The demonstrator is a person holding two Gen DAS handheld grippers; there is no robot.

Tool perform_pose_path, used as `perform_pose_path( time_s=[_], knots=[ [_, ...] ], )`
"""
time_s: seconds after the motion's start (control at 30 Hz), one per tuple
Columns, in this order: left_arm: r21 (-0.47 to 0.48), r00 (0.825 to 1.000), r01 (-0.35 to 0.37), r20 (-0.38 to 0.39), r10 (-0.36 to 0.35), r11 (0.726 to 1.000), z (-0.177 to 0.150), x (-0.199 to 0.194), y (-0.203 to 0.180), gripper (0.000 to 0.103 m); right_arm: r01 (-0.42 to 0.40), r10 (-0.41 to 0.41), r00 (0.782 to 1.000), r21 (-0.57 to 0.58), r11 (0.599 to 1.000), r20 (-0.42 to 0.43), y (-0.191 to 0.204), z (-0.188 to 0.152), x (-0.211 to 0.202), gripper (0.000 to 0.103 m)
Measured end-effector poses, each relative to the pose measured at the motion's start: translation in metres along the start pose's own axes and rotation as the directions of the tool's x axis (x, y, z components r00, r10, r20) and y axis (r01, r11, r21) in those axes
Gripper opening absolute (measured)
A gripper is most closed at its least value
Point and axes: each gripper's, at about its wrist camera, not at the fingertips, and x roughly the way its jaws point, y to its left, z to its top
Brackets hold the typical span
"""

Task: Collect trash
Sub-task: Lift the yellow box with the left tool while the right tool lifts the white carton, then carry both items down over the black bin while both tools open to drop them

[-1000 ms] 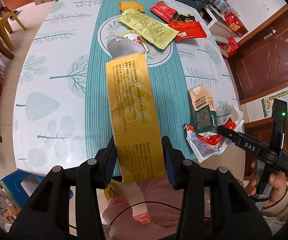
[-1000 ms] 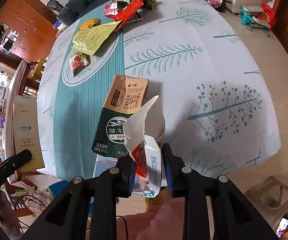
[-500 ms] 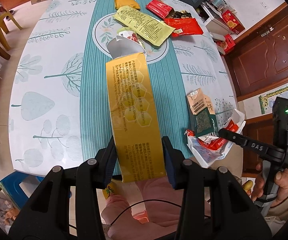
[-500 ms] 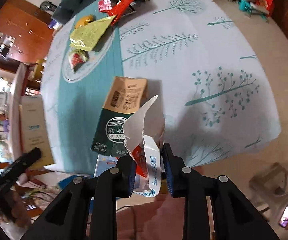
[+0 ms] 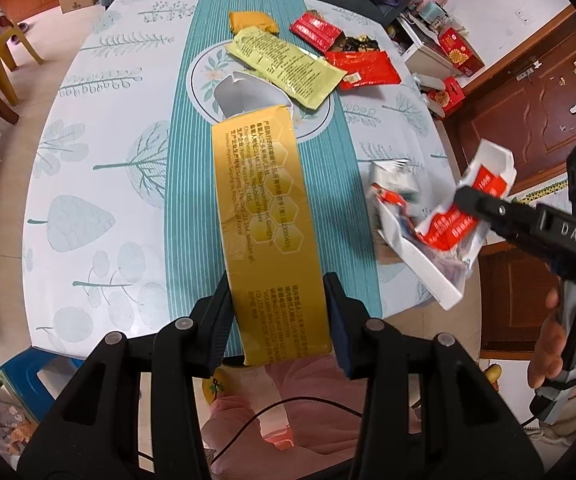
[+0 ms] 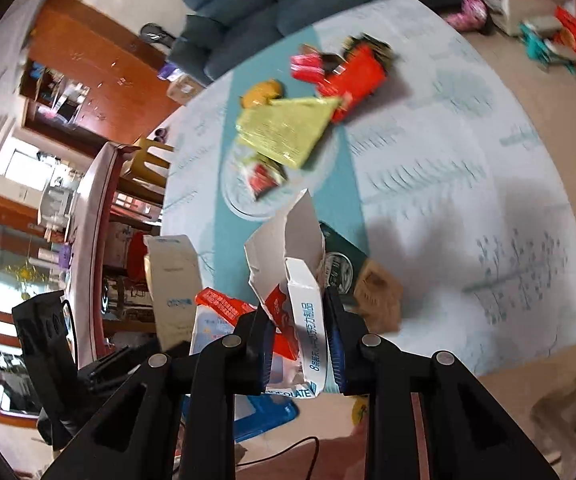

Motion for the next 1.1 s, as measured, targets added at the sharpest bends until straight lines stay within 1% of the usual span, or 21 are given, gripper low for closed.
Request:
perform_pose_path(
  time_s=[0.13,0.23,0.5,0.63,0.7,0.83,0.97,1.1],
  knots=[
    [-0.008,1.000,0.011,0.015,-0.011,1.000,0.002,-0.008,0.002,0.039,-0.012,0.012,1.000,-0.034,0.999,0.005,0.021,0.011,0.001,0.023],
    [-0.008,1.000,0.017,0.026,-0.016,1.000,0.003,-0.015,0.003,0.039,-0.019,0.019,1.000,-0.051,0.999,0.008,0.031,0.014,0.000,0.023],
    [0.011,0.998,0.036,0.054,-0.037,0.999,-0.004,-0.037,0.008,0.039,-0.024,0.026,1.000,-0.067,0.997,0.018,0.046,-0.004,-0.003,0.023],
    [0.038,0.997,0.045,0.057,-0.047,0.998,-0.019,-0.049,0.011,0.039,-0.017,0.020,0.999,-0.065,0.998,0.034,0.053,-0.025,-0.008,0.023],
    [0.056,0.997,0.049,0.055,-0.052,0.997,-0.029,-0.055,0.012,0.039,-0.009,0.012,0.999,-0.062,0.998,0.044,0.056,-0.040,-0.012,0.023],
    [0.090,0.998,0.059,0.029,-0.062,0.994,-0.054,-0.062,0.014,0.039,-0.006,0.008,0.999,-0.046,0.999,0.054,0.057,-0.072,-0.014,0.023],
    [0.119,0.999,0.054,0.000,-0.055,0.991,-0.080,-0.062,0.014,0.039,-0.004,0.004,0.999,-0.015,1.000,0.041,0.049,-0.105,-0.009,0.023],
    [0.123,0.998,0.056,-0.027,-0.053,0.991,-0.102,-0.061,0.013,0.039,0.005,-0.005,1.000,0.004,1.000,0.016,0.037,-0.136,-0.007,0.023]
  ],
)
